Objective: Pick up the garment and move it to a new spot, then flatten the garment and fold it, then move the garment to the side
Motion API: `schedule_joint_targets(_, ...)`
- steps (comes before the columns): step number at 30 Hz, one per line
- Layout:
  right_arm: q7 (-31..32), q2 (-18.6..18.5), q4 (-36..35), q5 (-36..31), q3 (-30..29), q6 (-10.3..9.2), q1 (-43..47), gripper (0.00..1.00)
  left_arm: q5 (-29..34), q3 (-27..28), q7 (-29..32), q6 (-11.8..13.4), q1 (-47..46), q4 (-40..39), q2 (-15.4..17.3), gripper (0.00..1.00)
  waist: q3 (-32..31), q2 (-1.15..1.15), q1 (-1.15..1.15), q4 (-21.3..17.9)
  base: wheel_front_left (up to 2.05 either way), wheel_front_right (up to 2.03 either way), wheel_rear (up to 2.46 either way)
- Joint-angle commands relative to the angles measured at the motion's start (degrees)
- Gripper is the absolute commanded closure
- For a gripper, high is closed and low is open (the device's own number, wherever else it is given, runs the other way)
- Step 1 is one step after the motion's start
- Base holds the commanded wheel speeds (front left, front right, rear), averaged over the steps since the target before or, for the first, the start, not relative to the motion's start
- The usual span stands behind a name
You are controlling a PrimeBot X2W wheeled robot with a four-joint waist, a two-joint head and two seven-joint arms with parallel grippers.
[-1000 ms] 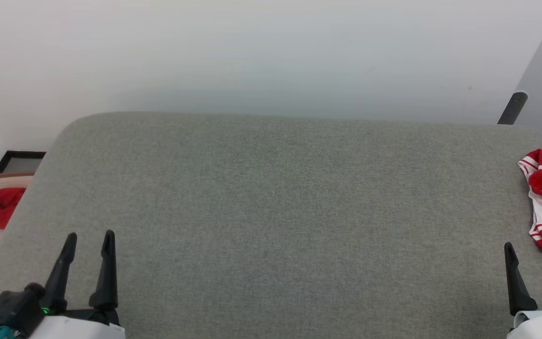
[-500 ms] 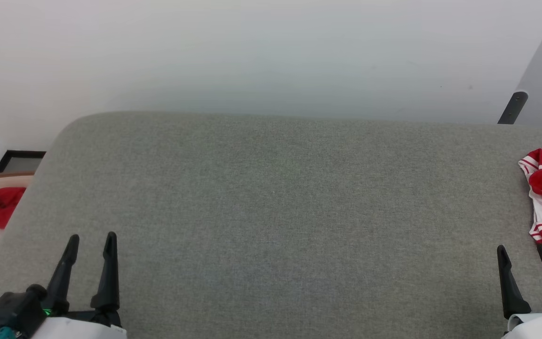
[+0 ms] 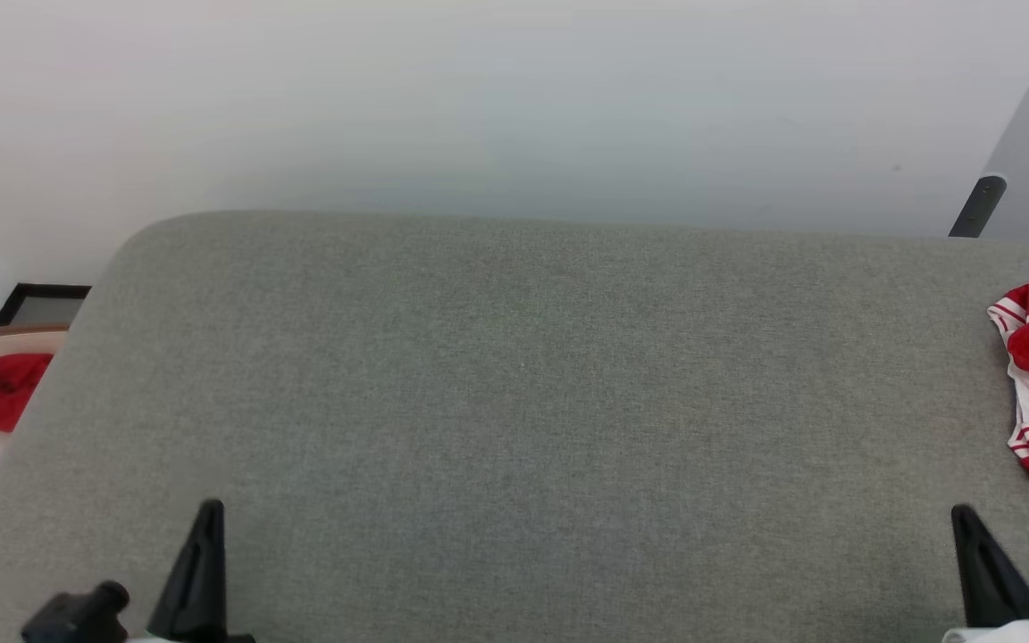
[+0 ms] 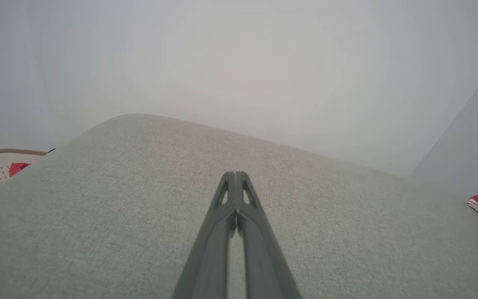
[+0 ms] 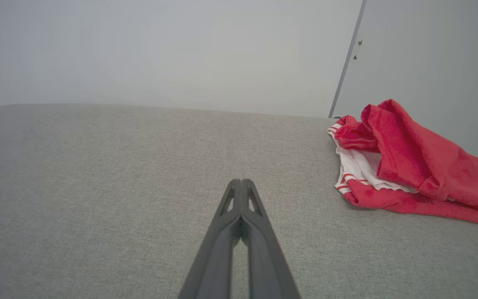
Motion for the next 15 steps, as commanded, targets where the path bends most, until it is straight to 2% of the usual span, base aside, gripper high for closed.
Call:
schedule_joint_targets(1, 0.1, 0.3, 0.7, 0.2, 0.1, 0.00, 0.3, 1.00, -0.2, -0.1, 0.1, 0.0, 0.3, 0.6, -0.4, 1.00, 0.0, 0.00, 0.00, 0.0, 0.00, 0.00, 0.00)
schedule_joint_targets(15, 2.6, 1.5, 2.0, 15.4, -0.1, -0.01, -1.7, 1.00, -12.1, 0.7, 3.8, 0.0, -1.6, 1.9, -2.2, 1.00, 0.1, 0.00, 0.00, -0.6, 0.00, 0.00, 0.00)
